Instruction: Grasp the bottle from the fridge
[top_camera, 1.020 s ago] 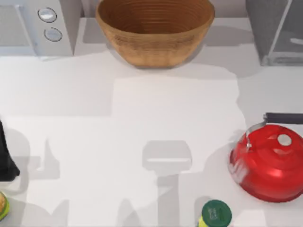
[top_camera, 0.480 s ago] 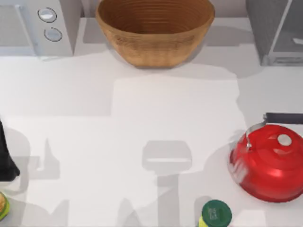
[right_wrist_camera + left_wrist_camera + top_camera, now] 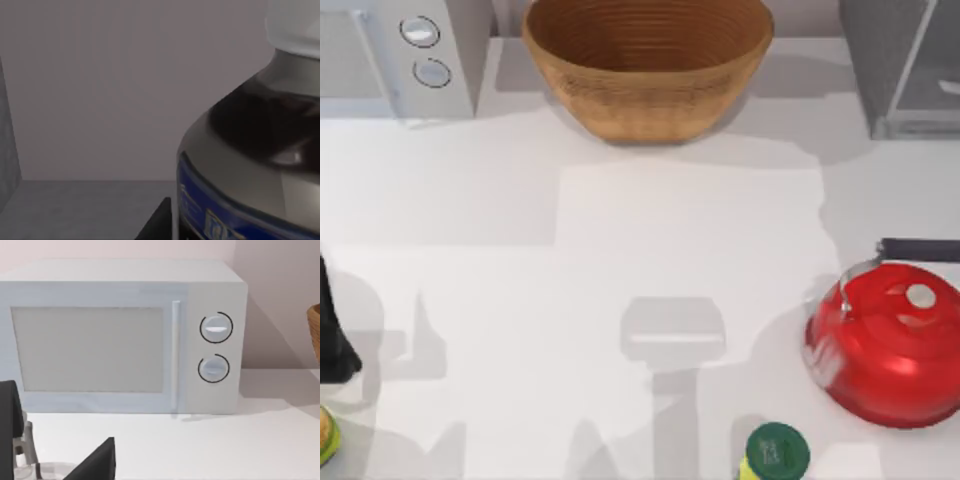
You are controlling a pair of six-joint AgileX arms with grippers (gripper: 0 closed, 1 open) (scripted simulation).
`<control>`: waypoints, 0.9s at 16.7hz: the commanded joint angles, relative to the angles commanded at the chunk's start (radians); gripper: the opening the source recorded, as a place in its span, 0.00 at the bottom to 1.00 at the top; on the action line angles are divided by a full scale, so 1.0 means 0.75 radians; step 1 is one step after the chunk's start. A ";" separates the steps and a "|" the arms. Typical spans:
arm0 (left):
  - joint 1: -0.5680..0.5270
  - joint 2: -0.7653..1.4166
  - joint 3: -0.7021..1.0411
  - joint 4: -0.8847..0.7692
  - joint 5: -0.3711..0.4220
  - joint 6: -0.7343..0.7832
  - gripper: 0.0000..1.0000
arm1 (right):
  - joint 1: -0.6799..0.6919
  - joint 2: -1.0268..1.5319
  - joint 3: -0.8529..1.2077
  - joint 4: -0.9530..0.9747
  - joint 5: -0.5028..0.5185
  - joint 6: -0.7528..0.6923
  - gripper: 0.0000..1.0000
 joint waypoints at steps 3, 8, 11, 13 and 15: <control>0.000 0.000 0.000 0.000 0.000 0.000 1.00 | 0.000 -0.038 0.013 -0.047 0.000 0.001 0.00; 0.000 0.000 0.000 0.000 0.000 0.000 1.00 | 0.000 -0.113 0.043 -0.158 -0.001 0.001 0.00; 0.000 0.000 0.000 0.000 0.000 0.000 1.00 | 0.000 -0.150 0.061 -0.210 -0.002 0.001 0.00; 0.000 0.000 0.000 0.000 0.000 0.000 1.00 | 0.000 -0.150 0.061 -0.210 -0.002 0.001 0.00; 0.000 0.000 0.000 0.000 0.000 0.000 1.00 | -0.001 -0.146 0.053 -0.206 -0.003 0.003 0.00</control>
